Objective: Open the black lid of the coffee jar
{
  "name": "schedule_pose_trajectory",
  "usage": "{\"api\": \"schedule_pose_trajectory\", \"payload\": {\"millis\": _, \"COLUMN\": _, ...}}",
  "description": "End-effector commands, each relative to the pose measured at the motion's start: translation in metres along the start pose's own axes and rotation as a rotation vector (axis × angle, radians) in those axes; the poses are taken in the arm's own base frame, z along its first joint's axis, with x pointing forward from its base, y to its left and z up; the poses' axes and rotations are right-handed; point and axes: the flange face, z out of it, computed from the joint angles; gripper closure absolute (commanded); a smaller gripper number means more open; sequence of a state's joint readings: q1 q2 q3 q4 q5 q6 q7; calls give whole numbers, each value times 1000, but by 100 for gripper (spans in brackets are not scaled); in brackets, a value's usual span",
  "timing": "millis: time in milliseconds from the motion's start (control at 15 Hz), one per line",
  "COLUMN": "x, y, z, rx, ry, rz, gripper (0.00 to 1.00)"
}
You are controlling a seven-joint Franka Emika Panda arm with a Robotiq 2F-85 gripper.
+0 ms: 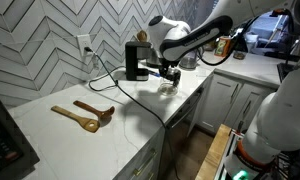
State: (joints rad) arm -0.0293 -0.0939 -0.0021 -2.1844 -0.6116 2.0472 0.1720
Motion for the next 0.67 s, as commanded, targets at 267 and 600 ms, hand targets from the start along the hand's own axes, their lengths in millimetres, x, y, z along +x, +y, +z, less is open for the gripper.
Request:
{"api": "schedule_pose_trajectory", "payload": {"millis": 267, "x": 7, "y": 0, "z": 16, "rx": -5, "ry": -18, "rz": 26, "gripper": 0}}
{"api": "schedule_pose_trajectory", "payload": {"millis": 600, "x": 9, "y": 1, "z": 22, "rx": -8, "ry": -31, "rz": 28, "gripper": 0}}
